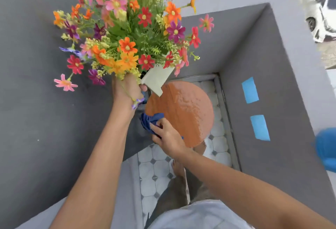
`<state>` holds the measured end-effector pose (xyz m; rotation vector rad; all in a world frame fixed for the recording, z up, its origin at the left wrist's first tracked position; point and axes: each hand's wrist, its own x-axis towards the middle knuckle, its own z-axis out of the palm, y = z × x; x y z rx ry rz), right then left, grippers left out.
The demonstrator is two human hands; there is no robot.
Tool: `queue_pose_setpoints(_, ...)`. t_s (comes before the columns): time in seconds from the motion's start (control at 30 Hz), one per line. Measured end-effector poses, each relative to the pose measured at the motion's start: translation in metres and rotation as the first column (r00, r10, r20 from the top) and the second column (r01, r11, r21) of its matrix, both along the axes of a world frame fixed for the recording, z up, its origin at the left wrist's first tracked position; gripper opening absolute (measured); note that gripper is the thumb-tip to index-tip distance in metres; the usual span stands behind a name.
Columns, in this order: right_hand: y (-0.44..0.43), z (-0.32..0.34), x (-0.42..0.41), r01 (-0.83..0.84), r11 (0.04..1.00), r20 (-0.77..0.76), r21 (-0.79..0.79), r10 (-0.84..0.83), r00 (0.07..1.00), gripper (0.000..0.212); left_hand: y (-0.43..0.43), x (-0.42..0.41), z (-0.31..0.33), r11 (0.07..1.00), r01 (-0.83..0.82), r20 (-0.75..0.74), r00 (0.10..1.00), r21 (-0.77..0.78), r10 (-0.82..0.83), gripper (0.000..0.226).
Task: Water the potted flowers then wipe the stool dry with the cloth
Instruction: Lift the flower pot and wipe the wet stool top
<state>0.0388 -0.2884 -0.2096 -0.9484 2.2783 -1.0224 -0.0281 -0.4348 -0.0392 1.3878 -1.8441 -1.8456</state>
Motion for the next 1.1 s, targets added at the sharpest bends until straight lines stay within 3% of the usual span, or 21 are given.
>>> queue_pose_setpoints(0.1, -0.009, -0.034, -0.008, -0.279, 0.957, -0.131, 0.077, 0.287, 0.949, 0.046, -0.006, -0.004, -0.016, 1.000, 0.001, -0.008, 1.000, -0.018, -0.001, 0.022)
queue_pose_setpoints(0.27, -0.013, -0.062, -0.064, -0.467, 0.871, -0.314, 0.152, 0.490, 0.813, 0.043, -0.018, -0.017, -0.032, 0.999, -0.020, 0.020, 1.000, -0.043, 0.021, 0.017)
queue_pose_setpoints(0.4, -0.013, -0.070, -0.140, -0.108, 0.981, -0.386, 0.162, 0.163, 0.908, 0.047, -0.024, -0.026, -0.043, 0.997, -0.040, 0.026, 0.999, -0.062, 0.041, 0.019)
queue_pose_setpoints(0.5, -0.010, -0.071, -0.185, 0.213, 0.952, -0.377, 0.219, -0.119, 0.919, 0.046, -0.025, -0.034, -0.044, 0.997, -0.064, -0.002, 0.998, -0.051, 0.064, 0.021)
queue_pose_setpoints(0.63, -0.016, -0.070, -0.179, 0.336, 0.915, -0.388, 0.225, -0.232, 0.892, 0.042, -0.026, -0.043, -0.040, 0.997, -0.063, -0.028, 0.998, -0.050, 0.061, 0.020)
queue_pose_setpoints(0.77, -0.032, -0.080, -0.132, 0.231, 0.952, -0.372, 0.201, -0.144, 0.917, 0.049, -0.027, -0.047, -0.041, 0.996, -0.063, -0.029, 0.998, -0.063, 0.061, 0.019)
queue_pose_setpoints(0.9, -0.051, -0.074, -0.050, 0.048, 0.991, -0.298, 0.124, -0.009, 0.955, 0.043, -0.028, -0.047, -0.044, 0.995, -0.079, -0.019, 0.997, -0.067, 0.078, 0.023)
queue_pose_setpoints(1.0, -0.049, -0.079, -0.012, -0.215, 0.968, -0.363, 0.130, 0.248, 0.898, 0.042, -0.029, -0.045, -0.045, 0.995, -0.077, -0.010, 0.997, -0.056, 0.077, 0.023)
queue_pose_setpoints(1.1, -0.033, -0.085, -0.022, -0.292, 0.949, -0.428, 0.119, 0.314, 0.847, 0.040, -0.028, -0.041, -0.046, 0.996, -0.061, -0.006, 0.998, -0.061, 0.061, 0.022)
